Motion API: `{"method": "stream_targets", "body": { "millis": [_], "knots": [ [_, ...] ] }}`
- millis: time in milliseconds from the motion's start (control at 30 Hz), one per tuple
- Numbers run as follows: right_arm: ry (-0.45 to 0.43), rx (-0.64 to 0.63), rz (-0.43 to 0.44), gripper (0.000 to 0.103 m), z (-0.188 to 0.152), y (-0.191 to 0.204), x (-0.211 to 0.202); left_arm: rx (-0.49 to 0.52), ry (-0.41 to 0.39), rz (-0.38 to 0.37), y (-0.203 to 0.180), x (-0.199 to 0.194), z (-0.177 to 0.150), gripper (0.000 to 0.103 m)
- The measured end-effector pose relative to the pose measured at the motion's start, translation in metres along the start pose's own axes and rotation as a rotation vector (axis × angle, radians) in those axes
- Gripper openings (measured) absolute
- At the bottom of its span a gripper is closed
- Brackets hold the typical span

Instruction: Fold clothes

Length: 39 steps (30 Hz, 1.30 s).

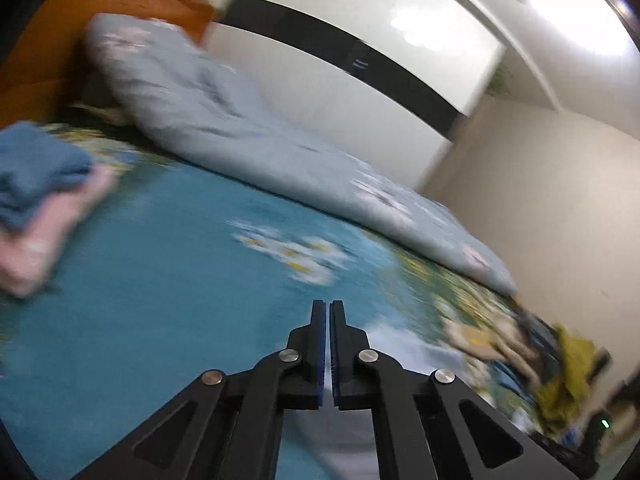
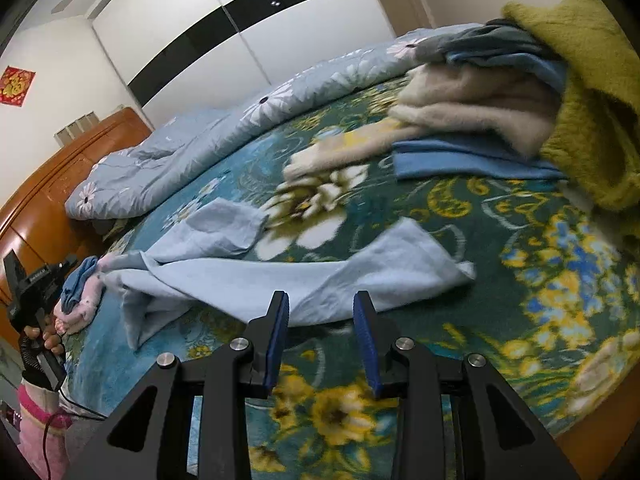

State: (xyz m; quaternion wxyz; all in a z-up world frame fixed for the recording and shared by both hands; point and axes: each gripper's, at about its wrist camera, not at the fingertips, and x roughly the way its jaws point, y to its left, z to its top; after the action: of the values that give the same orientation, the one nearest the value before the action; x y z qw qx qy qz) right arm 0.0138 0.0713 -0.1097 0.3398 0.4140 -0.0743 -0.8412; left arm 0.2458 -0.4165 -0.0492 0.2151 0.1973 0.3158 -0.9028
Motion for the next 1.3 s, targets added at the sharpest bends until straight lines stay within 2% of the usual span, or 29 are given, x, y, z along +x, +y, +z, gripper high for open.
{"method": "stream_targets", "body": {
  "millis": [100, 233, 300, 333, 367, 467, 567, 700, 867, 933, 1000, 1033, 1100, 1133, 1233, 1300],
  "knots": [
    [0.015, -0.031, 0.022, 0.035, 0.005, 0.023, 0.018, -0.038, 0.043, 0.018, 0.023, -0.004, -0.001, 0.001],
    [0.037, -0.095, 0.065, 0.035, 0.013, 0.062, 0.042, -0.048, 0.11, 0.002, 0.02, 0.001, -0.012, 0.005],
    [0.048, -0.131, 0.07, 0.035, 0.013, 0.077, 0.05, -0.039, 0.142, -0.013, 0.011, 0.009, -0.014, 0.021],
    [0.054, -0.144, 0.078, 0.035, 0.012, 0.084, 0.053, -0.024, 0.156, -0.015, 0.003, 0.013, -0.015, 0.044],
    [0.06, -0.156, 0.086, 0.034, 0.011, 0.09, 0.056, -0.005, 0.167, -0.023, -0.006, 0.018, -0.015, 0.061],
    [0.07, -0.171, 0.092, 0.035, 0.008, 0.099, 0.06, 0.061, 0.19, -0.041, -0.03, 0.037, -0.02, 0.065],
    [0.072, -0.175, 0.062, 0.035, 0.009, 0.097, 0.062, 0.045, 0.252, -0.041, -0.041, 0.056, -0.024, 0.065],
    [0.085, -0.194, 0.009, 0.035, 0.011, 0.088, 0.064, -0.11, 0.304, -0.065, -0.033, 0.071, -0.03, 0.065],
    [0.172, -0.239, 0.039, 0.035, 0.003, 0.094, 0.078, -0.293, 0.364, -0.024, -0.013, 0.086, -0.038, 0.065],
    [0.203, -0.263, 0.095, 0.035, -0.002, 0.102, 0.082, -0.343, 0.381, -0.016, -0.007, 0.089, -0.042, 0.065],
    [0.192, -0.284, 0.125, 0.035, -0.002, 0.109, 0.079, -0.379, 0.376, -0.032, -0.001, 0.089, -0.046, 0.054],
    [0.185, -0.293, 0.138, 0.035, -0.002, 0.112, 0.078, -0.387, 0.367, -0.043, 0.002, 0.088, -0.047, 0.04],
    [0.15, -0.279, 0.135, 0.035, 0.008, 0.115, 0.078, -0.395, 0.352, -0.072, 0.004, 0.085, -0.05, 0.025],
    [0.134, -0.272, 0.134, 0.035, 0.013, 0.116, 0.078, -0.399, 0.345, -0.088, 0.005, 0.083, -0.052, 0.014],
    [0.11, -0.254, 0.124, 0.035, 0.034, 0.121, 0.09, -0.407, 0.316, -0.127, 0.005, 0.076, -0.056, 0.01],
    [0.128, -0.293, 0.12, 0.035, 0.044, 0.129, 0.106, -0.41, 0.294, -0.153, 0.006, 0.07, -0.058, 0.009]
  ]
}}
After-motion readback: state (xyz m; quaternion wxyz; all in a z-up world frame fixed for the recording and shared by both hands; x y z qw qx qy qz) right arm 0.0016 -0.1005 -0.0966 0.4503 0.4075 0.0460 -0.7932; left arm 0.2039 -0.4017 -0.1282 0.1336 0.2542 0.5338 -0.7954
